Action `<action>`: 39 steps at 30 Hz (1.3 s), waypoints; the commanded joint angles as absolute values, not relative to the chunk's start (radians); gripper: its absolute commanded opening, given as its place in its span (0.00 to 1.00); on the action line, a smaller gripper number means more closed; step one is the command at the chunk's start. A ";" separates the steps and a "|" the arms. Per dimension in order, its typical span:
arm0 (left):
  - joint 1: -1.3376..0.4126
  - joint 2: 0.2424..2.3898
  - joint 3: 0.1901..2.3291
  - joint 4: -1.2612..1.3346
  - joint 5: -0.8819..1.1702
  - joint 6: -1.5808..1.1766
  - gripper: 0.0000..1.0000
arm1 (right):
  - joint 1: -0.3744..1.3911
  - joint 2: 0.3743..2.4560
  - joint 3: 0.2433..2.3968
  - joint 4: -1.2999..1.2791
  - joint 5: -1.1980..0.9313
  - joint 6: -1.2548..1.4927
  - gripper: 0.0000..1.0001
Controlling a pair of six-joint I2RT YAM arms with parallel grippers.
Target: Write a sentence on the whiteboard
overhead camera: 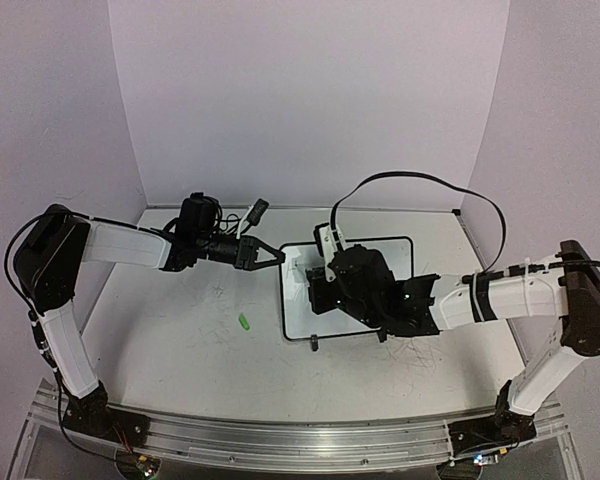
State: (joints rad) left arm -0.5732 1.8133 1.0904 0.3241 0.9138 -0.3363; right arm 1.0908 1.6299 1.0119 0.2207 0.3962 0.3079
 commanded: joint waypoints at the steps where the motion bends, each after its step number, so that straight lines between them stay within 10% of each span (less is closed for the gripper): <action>1: -0.584 1.769 1.093 0.339 0.960 -0.350 0.00 | 1.093 1.611 0.996 0.193 0.408 0.323 0.00; 39: -0.586 1.762 1.087 0.339 0.958 -0.351 0.00 | 1.103 1.529 0.943 0.267 0.388 0.331 0.00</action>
State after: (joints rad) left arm -0.5735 1.8130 1.0904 0.3244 0.9201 -0.3363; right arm 1.1122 1.5237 0.9355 0.2227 0.3836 0.3378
